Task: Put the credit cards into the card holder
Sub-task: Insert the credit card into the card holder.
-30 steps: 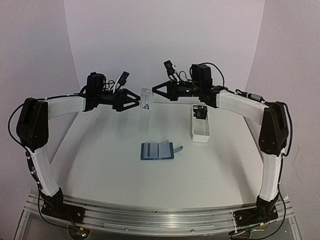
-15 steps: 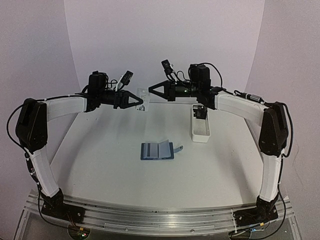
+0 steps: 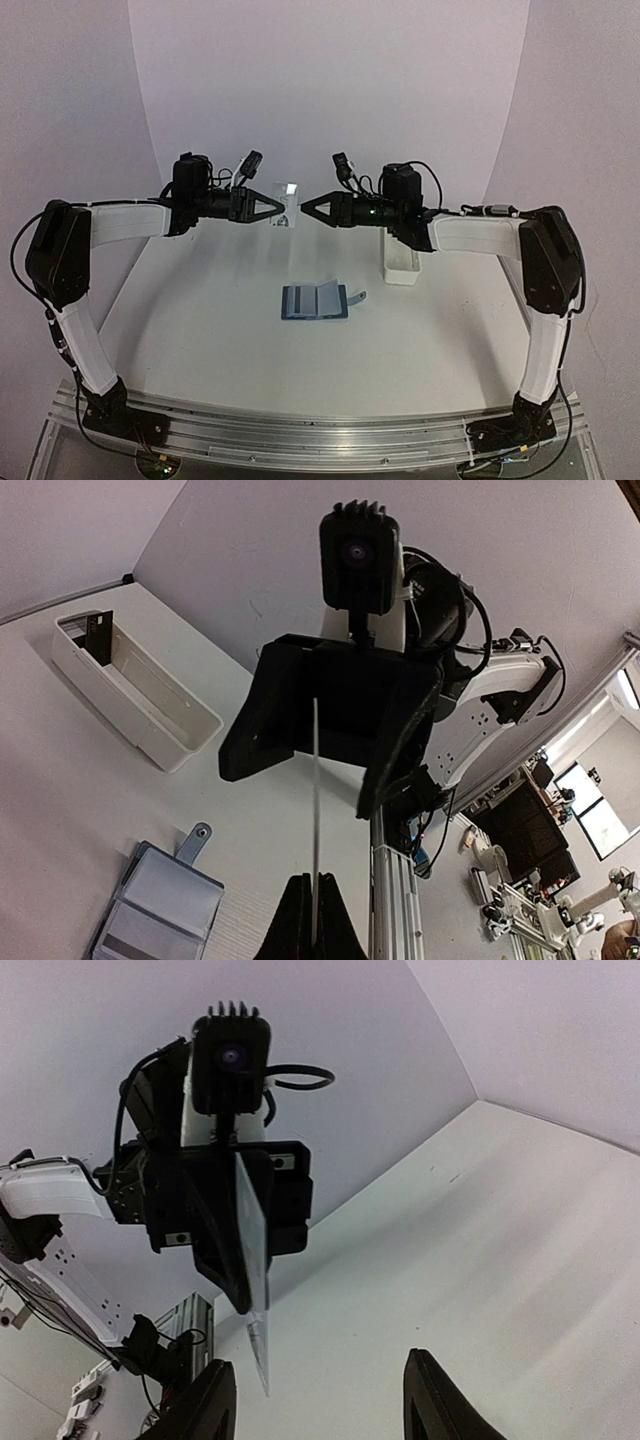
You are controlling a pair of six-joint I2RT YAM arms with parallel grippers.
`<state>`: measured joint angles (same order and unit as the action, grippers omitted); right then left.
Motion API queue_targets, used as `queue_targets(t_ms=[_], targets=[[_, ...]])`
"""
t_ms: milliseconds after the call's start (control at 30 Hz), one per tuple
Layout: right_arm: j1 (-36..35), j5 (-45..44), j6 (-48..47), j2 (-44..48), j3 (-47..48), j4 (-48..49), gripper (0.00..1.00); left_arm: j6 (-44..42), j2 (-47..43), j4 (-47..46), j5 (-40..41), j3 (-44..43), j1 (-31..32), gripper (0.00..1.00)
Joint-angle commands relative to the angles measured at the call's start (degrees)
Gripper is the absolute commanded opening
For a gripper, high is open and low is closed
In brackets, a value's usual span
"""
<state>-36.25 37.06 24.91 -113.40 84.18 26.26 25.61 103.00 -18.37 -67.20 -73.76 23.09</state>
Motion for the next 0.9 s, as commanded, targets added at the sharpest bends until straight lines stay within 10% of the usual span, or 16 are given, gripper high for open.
queue_targets(t_ms=[0, 533, 633, 733, 767, 867], targets=[[-1.7, 3.8, 6.2, 0.6, 0.4, 12.7, 0.52, 3.6, -2.0, -4.8, 1.6, 0.1, 0.0, 0.00], [-2.4, 3.5, 8.6, -5.2, 5.8, 13.5, 0.34, 6.0, -2.3, -9.8, 0.2, 1.8, 1.1, 0.00], [-2.4, 4.3, 9.6, -5.8, 6.4, 14.1, 0.03, 6.2, -2.0, -9.8, 0.4, 1.9, 1.2, 0.00], [-2.4, 5.5, 10.2, -6.1, 6.2, 14.1, 0.00, 5.9, -1.6, -9.7, -0.1, 1.5, 1.5, 0.00], [-2.4, 5.8, 10.8, -6.2, 6.0, 14.0, 0.00, 5.0, -1.2, -8.4, -0.3, 1.1, 1.6, 0.03], [-1.9, 3.4, 12.5, -5.0, 2.9, 12.5, 0.00, -4.6, -0.8, 3.8, 3.5, -1.1, 1.5, 0.62]])
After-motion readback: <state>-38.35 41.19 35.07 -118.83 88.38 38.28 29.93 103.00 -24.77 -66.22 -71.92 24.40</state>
